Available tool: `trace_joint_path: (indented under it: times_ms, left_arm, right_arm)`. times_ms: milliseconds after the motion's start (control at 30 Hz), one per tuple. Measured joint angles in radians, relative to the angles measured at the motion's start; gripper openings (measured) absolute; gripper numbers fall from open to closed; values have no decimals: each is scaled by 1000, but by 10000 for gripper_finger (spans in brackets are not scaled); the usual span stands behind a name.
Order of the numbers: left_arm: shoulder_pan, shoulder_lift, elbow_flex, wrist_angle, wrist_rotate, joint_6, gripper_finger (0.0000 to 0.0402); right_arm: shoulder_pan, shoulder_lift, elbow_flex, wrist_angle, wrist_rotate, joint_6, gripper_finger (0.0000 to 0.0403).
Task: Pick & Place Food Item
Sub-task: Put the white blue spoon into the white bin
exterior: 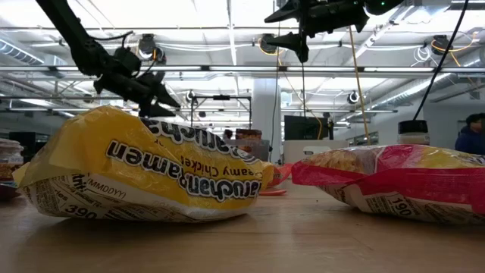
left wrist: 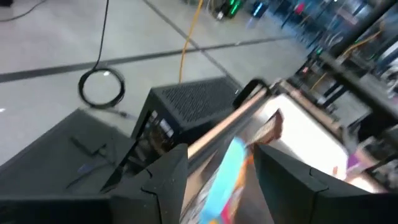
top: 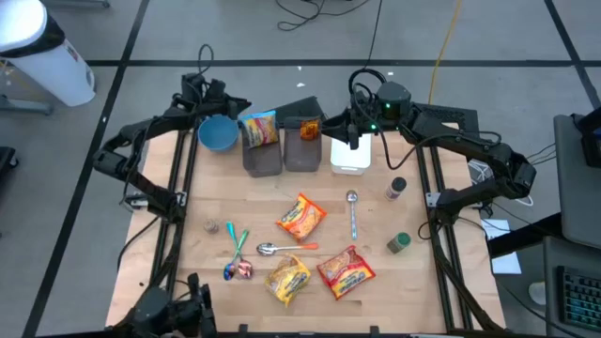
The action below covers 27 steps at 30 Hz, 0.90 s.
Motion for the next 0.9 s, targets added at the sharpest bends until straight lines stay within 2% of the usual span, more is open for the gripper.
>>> trace_joint_path:
  times_ms: [133,267,433,500,600,767,900]
  left_arm:
    - [19,-37,42,2,48,-89,196]
    - [18,-74,78,6,50,-142,196]
    - [-19,-100,87,142,43,-163,196]
    - [-40,-101,88,230,43,-271,196]
    - [-60,-101,88,373,72,-510,196]
    - [-85,-107,88,676,242,-833,195]
    - [-112,-183,88,789,248,-953,195]
  right_arm:
    - [0,0,0,1,0,-32,238]
    - [0,0,0,10,0,-64,238]
    - [0,0,0,37,0,-69,238]
    - [0,0,0,50,0,-67,238]
    - [2,0,0,83,0,-40,238]
    - [2,0,0,109,0,26,238]
    - [3,0,0,130,-2,73,238]
